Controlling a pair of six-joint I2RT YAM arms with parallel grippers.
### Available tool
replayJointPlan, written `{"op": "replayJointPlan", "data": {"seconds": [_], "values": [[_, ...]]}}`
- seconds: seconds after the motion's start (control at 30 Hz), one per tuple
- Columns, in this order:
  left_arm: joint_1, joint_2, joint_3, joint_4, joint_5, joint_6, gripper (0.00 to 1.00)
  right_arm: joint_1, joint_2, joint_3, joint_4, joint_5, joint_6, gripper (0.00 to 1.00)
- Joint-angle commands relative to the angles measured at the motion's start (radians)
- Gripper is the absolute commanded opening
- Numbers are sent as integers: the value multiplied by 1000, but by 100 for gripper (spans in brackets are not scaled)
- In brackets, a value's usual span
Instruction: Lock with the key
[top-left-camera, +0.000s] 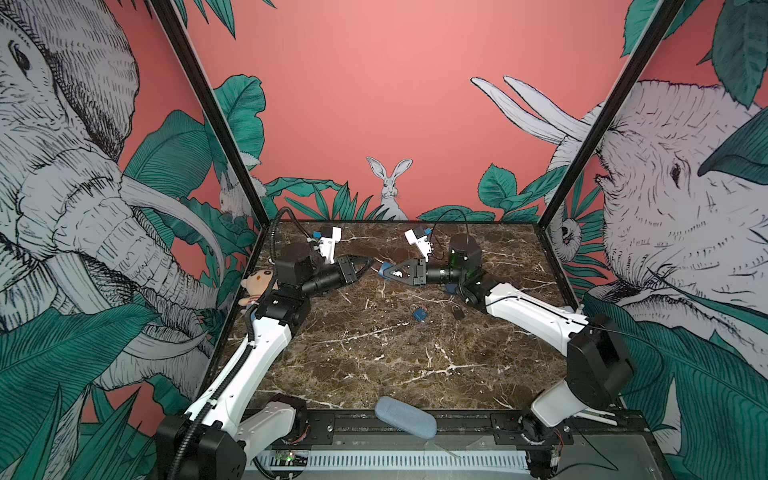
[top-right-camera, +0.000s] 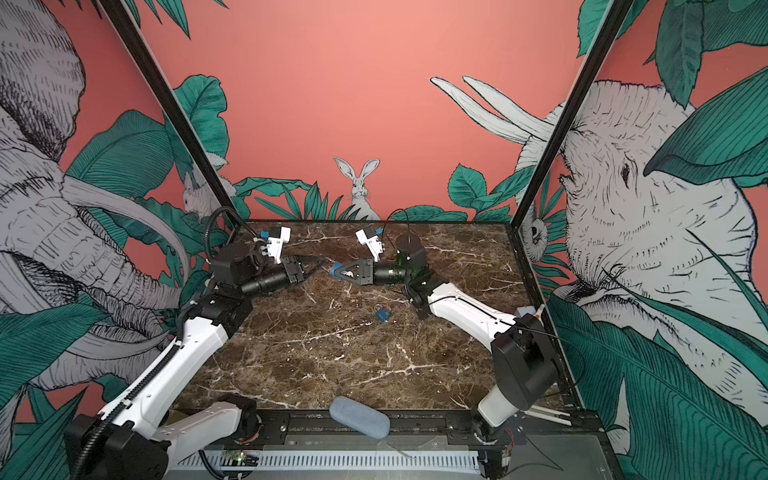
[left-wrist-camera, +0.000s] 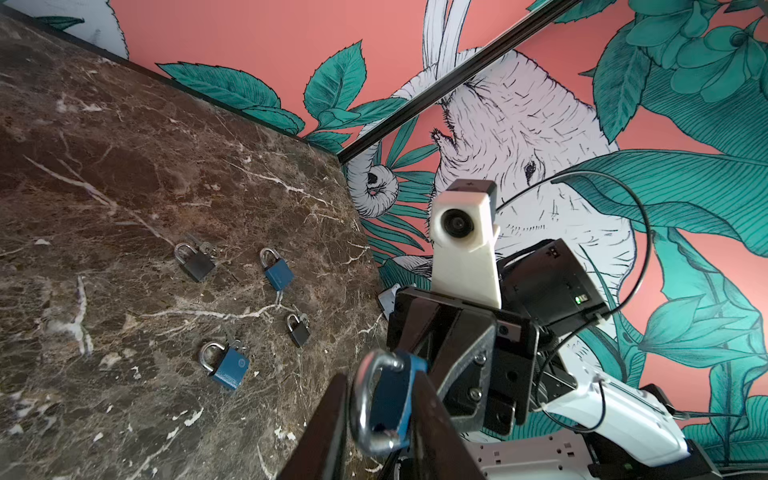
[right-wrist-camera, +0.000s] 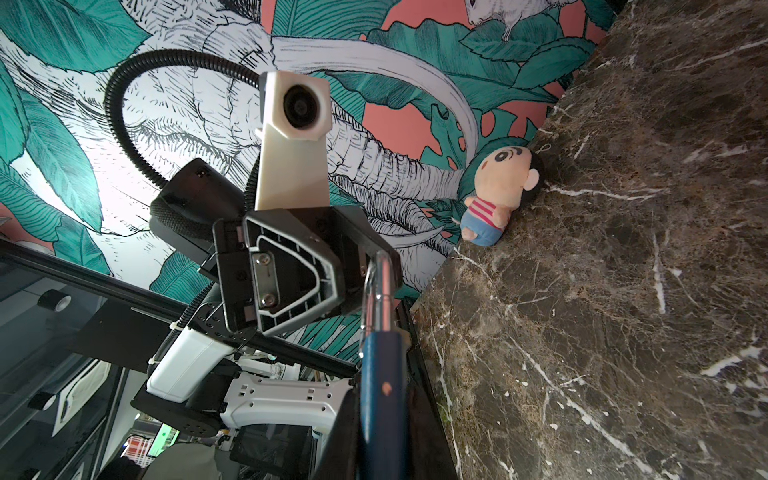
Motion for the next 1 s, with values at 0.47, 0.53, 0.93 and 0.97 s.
{"op": "replayJointPlan", "data": {"seconds": [0.47,0.53,0.93,0.97], "values": [[5,14,2,55,19,-11,11,-1,5,14,123,-40,44,0],[5,14,1,56,22,-12,5,0,5,13,132,-42,51,0],[5,20,-37,46,16,29,0,1,18,-1,333,-81,210,0],[6,23,-40,46,16,33,0,1,18,-3,349,-84,222,0]]}}
